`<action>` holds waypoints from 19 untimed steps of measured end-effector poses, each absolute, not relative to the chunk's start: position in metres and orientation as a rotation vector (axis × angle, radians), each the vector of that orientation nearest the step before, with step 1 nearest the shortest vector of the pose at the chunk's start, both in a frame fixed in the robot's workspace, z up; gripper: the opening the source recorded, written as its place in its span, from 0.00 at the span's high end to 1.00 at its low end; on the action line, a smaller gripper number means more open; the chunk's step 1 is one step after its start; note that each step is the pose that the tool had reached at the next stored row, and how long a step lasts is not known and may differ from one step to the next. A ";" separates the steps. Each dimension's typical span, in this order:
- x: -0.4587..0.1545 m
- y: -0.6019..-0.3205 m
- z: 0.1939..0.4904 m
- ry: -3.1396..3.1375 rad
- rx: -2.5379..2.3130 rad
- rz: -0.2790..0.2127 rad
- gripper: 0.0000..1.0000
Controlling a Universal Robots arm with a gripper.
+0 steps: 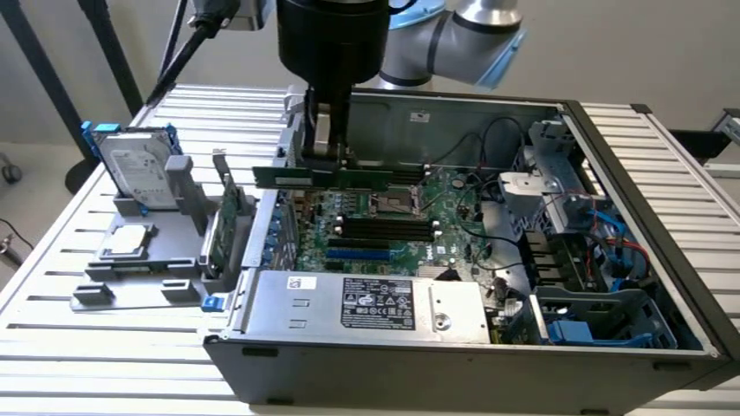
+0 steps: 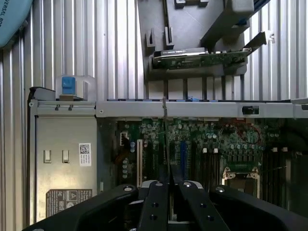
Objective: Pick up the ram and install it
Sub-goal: 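Pick up the ram and move it above insertion slot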
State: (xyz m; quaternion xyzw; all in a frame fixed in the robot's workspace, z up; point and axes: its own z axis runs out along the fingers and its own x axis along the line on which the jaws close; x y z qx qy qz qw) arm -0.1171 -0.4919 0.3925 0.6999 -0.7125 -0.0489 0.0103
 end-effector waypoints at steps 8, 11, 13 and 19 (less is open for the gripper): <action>-0.085 -0.479 0.385 -2.224 2.185 -0.157 0.86; -0.080 -0.466 0.379 -2.224 2.185 -0.157 0.86; -0.077 -0.459 0.376 -2.224 2.185 -0.157 0.86; -0.066 -0.437 0.365 -2.224 2.185 -0.157 0.86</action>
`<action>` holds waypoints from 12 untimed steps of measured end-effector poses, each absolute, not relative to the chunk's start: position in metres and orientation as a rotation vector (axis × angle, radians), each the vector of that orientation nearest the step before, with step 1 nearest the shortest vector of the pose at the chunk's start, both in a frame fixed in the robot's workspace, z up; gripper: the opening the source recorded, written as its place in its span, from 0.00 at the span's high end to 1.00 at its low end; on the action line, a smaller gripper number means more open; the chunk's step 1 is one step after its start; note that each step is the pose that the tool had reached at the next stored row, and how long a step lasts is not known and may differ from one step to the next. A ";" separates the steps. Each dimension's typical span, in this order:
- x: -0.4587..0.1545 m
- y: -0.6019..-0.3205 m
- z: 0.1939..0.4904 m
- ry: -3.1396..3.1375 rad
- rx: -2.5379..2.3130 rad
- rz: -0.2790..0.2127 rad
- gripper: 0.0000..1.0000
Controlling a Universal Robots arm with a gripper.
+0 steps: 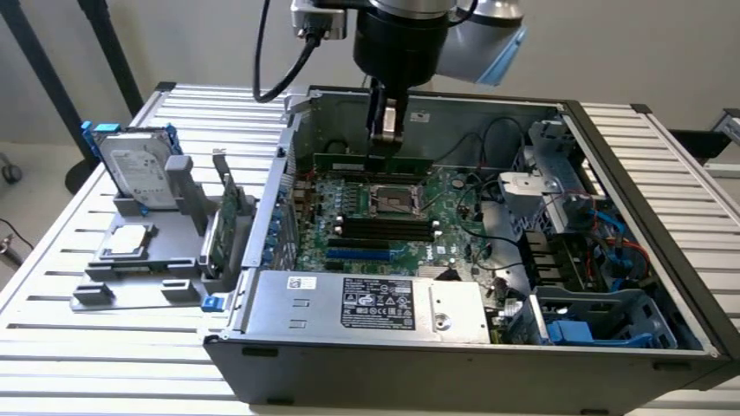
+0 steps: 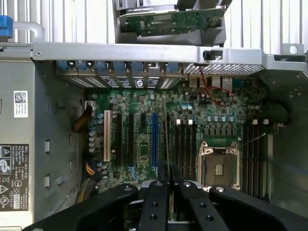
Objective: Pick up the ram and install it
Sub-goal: 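Pick up the ram and move it above insertion slot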
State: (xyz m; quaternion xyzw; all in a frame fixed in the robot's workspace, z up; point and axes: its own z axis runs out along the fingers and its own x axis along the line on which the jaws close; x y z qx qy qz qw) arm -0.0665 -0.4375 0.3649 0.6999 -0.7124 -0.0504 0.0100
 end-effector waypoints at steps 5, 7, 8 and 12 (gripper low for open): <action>-0.056 -0.428 0.356 -2.225 2.184 -0.157 0.86; -0.052 -0.424 0.354 -2.225 2.184 -0.157 0.86; -0.049 -0.423 0.352 -2.227 2.182 -0.157 0.86; -0.042 -0.421 0.347 -2.241 2.169 -0.157 0.86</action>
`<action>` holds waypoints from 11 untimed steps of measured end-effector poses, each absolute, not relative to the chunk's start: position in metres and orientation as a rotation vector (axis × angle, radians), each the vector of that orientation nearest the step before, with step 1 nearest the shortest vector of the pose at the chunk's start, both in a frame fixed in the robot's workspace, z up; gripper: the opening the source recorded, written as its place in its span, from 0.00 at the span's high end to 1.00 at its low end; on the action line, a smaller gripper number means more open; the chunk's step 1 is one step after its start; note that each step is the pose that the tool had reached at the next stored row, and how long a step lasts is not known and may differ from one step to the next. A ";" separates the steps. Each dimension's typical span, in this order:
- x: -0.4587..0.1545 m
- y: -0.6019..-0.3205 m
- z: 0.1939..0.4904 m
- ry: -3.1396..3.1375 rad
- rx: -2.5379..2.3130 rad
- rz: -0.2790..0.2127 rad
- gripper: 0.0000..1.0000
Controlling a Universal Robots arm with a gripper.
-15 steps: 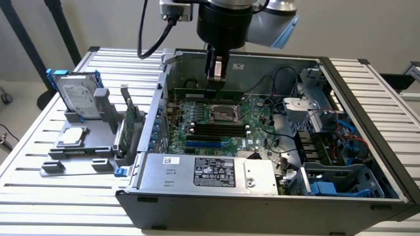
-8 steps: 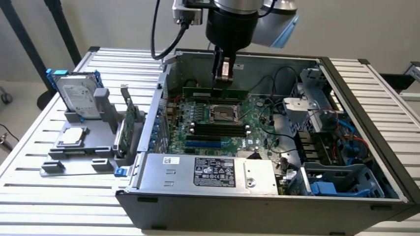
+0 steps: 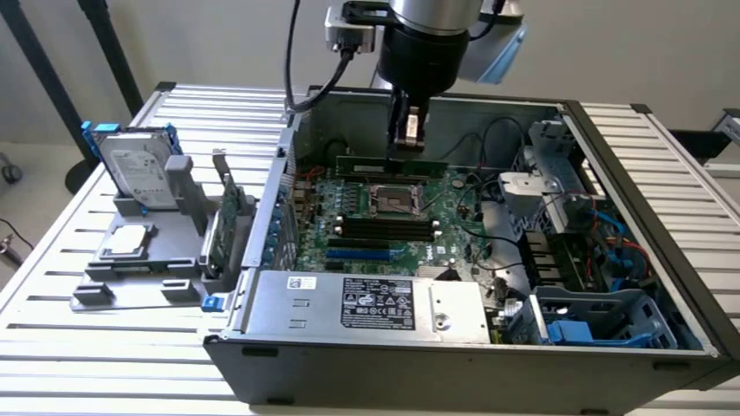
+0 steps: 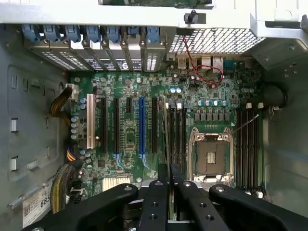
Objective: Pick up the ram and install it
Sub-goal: 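Pick up the ram and move it above insertion slot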
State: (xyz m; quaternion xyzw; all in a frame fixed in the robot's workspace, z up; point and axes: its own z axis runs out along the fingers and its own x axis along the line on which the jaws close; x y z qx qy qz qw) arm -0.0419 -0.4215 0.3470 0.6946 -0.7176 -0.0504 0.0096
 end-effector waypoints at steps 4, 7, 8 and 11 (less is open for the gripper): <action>-0.035 -0.421 0.342 -2.258 2.152 -0.158 0.86; -0.033 -0.417 0.338 -2.263 2.146 -0.157 0.86; -0.032 -0.413 0.337 -2.263 2.146 -0.156 0.86; -0.032 -0.405 0.334 -2.259 2.141 -0.145 0.86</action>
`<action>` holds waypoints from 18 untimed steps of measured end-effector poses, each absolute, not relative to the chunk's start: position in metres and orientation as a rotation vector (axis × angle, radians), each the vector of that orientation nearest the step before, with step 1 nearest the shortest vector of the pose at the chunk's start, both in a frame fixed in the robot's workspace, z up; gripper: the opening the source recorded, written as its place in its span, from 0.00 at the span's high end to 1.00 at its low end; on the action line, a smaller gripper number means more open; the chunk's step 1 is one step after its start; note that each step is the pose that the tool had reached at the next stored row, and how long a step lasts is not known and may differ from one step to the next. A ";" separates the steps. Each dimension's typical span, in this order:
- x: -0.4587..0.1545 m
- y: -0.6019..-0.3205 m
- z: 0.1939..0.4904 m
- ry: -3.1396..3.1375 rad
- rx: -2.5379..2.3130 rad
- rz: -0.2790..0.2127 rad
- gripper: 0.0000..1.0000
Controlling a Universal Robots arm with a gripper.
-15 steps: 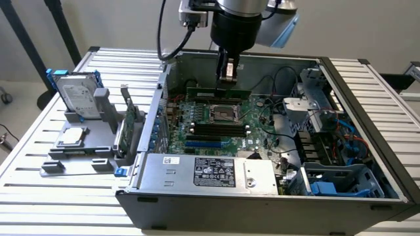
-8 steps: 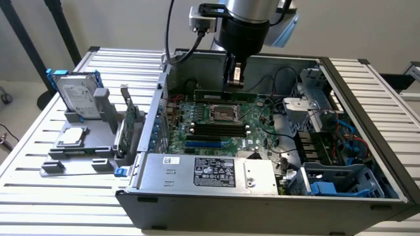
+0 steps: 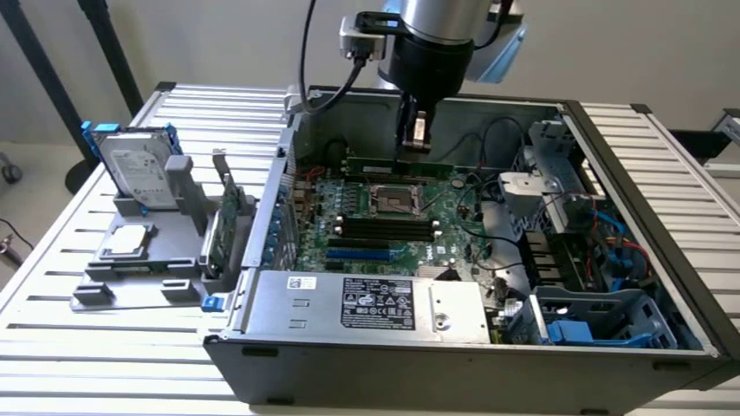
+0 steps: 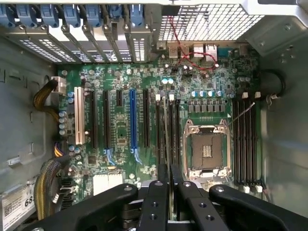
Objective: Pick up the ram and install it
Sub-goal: 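Pick up the ram and move it above insertion slot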
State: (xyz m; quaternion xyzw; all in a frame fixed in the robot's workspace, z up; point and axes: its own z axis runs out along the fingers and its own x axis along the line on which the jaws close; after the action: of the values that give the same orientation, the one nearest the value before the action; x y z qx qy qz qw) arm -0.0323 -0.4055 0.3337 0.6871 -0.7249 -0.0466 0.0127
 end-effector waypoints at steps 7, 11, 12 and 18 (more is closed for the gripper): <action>-0.032 -0.396 0.327 -2.259 2.126 -0.118 0.86; -0.034 -0.396 0.324 -2.278 2.118 -0.106 0.86; -0.034 -0.396 0.324 -2.278 2.118 -0.106 0.86; -0.034 -0.396 0.324 -2.279 2.118 -0.106 0.86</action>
State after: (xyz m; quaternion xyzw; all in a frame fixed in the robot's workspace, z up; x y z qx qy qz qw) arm -0.0340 -0.3960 0.3241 0.6804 -0.7319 -0.0341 0.0144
